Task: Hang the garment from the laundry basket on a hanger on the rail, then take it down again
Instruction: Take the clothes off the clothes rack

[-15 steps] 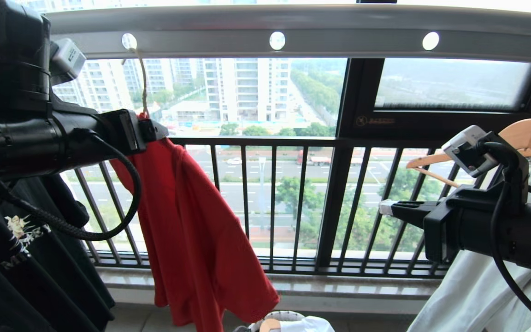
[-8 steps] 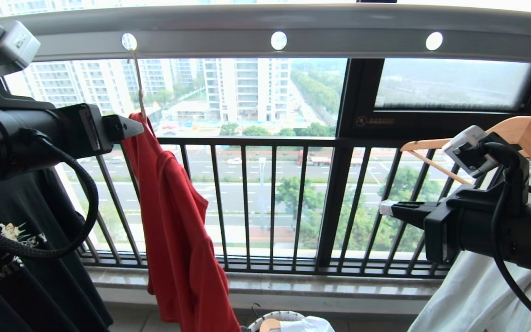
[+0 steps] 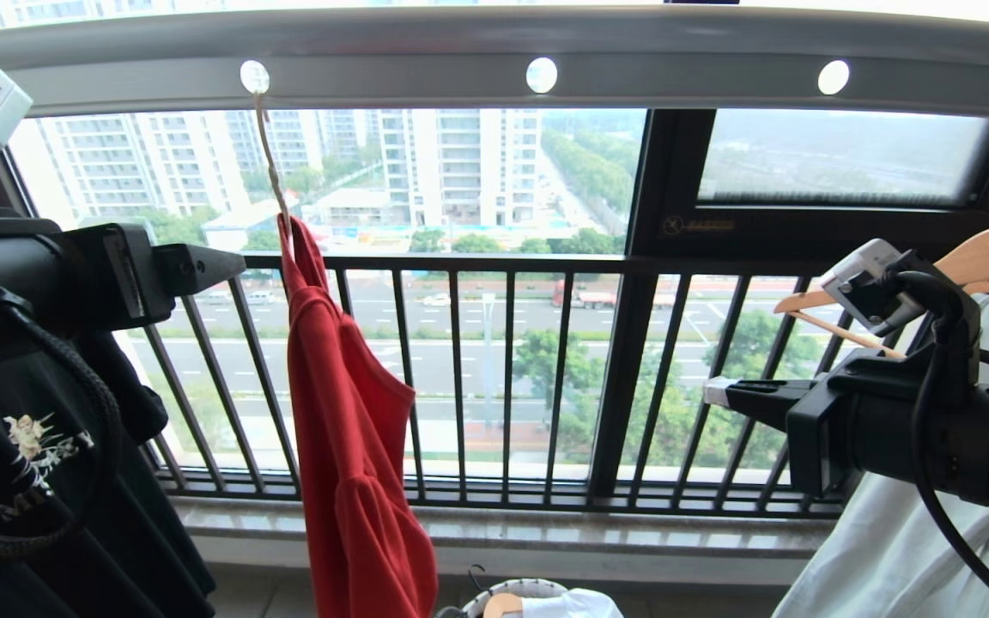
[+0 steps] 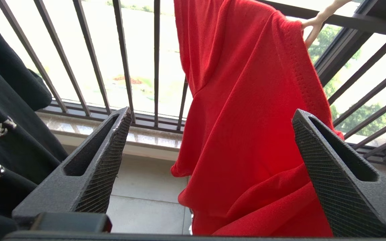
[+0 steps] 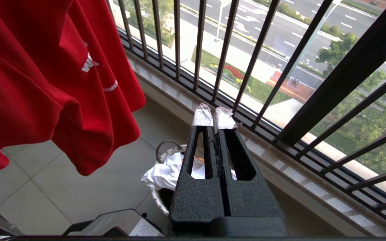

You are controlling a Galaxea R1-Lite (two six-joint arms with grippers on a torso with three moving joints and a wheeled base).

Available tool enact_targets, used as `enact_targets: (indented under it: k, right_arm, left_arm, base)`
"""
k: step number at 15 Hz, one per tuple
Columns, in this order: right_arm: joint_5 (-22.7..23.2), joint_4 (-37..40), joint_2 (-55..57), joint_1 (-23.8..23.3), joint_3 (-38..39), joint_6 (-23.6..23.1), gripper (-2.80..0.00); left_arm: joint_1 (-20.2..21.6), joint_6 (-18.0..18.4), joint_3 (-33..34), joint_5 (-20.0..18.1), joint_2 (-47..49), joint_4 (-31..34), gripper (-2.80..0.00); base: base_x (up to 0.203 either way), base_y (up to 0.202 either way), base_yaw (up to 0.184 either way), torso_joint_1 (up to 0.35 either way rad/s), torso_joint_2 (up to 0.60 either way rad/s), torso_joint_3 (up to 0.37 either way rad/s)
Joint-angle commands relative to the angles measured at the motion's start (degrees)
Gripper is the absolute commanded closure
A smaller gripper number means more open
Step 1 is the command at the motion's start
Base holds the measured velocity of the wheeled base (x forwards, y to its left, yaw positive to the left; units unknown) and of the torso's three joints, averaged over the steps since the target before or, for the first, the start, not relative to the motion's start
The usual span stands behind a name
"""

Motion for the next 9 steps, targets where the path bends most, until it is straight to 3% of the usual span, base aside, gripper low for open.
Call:
enact_targets:
  k: [1,4,5,9]
  right_arm:
    - [0.0,-0.1,0.2,0.0,0.0,0.0,0.00]
    - [0.0,-0.1,0.7,0.0,-0.1,0.0,0.00]
    - [0.0,-0.1,0.7,0.0,0.0,0.0,0.00]
    - [0.0,-0.1,0.7,0.0,0.0,0.0,0.00]
  left_arm:
    - [-1.9,-0.4,0.1,-0.2,-0.1,2.2,-2.80]
    - [-8.8,-2.2,-2.7,-0.8,-2.7,6.7,-2.80]
    - [-10.5,-4.4,-4.4,-0.8,-4.1,9.6,-2.80]
    - [-12.3,-6.2,-2.0,-0.8,-3.8,12.9,-2.80]
  base:
    - [0.000,0.000,0.000,0.000,0.00,0.000]
    - [0.000,0.000,0.000,0.000,0.00,0.000]
    - [0.000,0.000,0.000,0.000,0.00,0.000]
    - [0.000,0.000,0.000,0.000,0.00,0.000]
